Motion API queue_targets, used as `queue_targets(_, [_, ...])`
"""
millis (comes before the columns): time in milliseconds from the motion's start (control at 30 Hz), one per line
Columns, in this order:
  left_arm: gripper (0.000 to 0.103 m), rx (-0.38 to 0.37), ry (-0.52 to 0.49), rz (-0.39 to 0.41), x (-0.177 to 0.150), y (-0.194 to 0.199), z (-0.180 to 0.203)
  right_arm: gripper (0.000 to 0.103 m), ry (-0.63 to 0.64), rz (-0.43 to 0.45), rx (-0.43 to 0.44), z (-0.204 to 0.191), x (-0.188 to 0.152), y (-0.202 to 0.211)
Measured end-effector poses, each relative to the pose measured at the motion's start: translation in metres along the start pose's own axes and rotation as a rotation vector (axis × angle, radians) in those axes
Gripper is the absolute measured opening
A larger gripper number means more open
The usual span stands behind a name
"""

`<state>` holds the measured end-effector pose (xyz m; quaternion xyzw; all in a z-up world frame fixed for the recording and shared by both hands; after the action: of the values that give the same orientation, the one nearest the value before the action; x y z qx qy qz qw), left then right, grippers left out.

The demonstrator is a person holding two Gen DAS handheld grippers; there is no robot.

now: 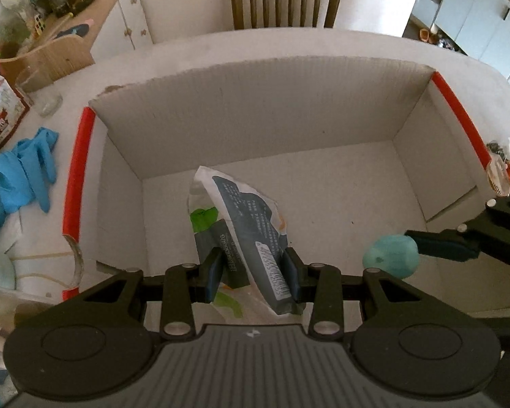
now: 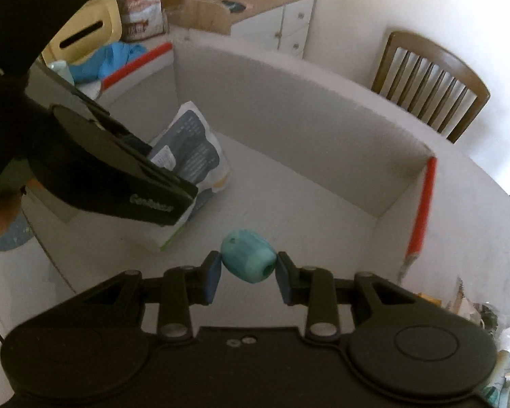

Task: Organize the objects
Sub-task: 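Carry the packet in left tool over the cardboard box while right tool carries the ball, then open left tool to drop the packet in the box while right tool drops the ball, then move both tools back from the box to the cluttered table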

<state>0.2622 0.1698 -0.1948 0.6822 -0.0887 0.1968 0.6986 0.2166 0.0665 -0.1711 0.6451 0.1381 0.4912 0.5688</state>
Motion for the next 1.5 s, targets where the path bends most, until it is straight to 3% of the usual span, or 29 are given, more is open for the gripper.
queue_targets(333, [0.040, 0.017, -0.028, -0.047, -0.010, -0.011, 0.003, 0.033, -0.051, -0.087, 0.028, 0.006, -0.007, -0.017])
queue_targets(600, [0.061, 0.022, -0.022, -0.033, -0.007, -0.007, 0.001, 0.036, -0.050, -0.100, 0.022, 0.007, -0.016, -0.019])
queue_targets(967, [0.061, 0.010, -0.024, 0.053, -0.004, 0.030, -0.001, 0.044, -0.080, -0.007, 0.038, 0.012, -0.004, 0.008])
queue_targets(1033, [0.061, 0.009, -0.028, 0.073, -0.004, 0.038, 0.001, 0.050, -0.087, 0.011, 0.034, 0.018, -0.009, 0.024])
queue_targets(1333, [0.061, -0.006, -0.029, 0.162, -0.003, 0.079, 0.016, 0.054, -0.127, 0.096, 0.036, 0.025, -0.007, 0.064])
queue_targets(1500, [0.061, -0.017, -0.038, 0.218, -0.002, 0.103, 0.027, 0.061, -0.147, 0.152, 0.035, 0.030, -0.010, 0.091])
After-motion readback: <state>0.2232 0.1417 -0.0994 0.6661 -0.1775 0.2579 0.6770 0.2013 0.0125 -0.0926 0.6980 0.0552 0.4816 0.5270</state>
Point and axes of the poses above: each gripper's, at about its wrist camera, not at the fingertips, and y roughly against the way its jaws point, z to its right, x to its top, the point moved 8 cm from there along -y, roughly the way its jaws point, and after that the axes turned 11 degrees about y, right-handed, at the moved point
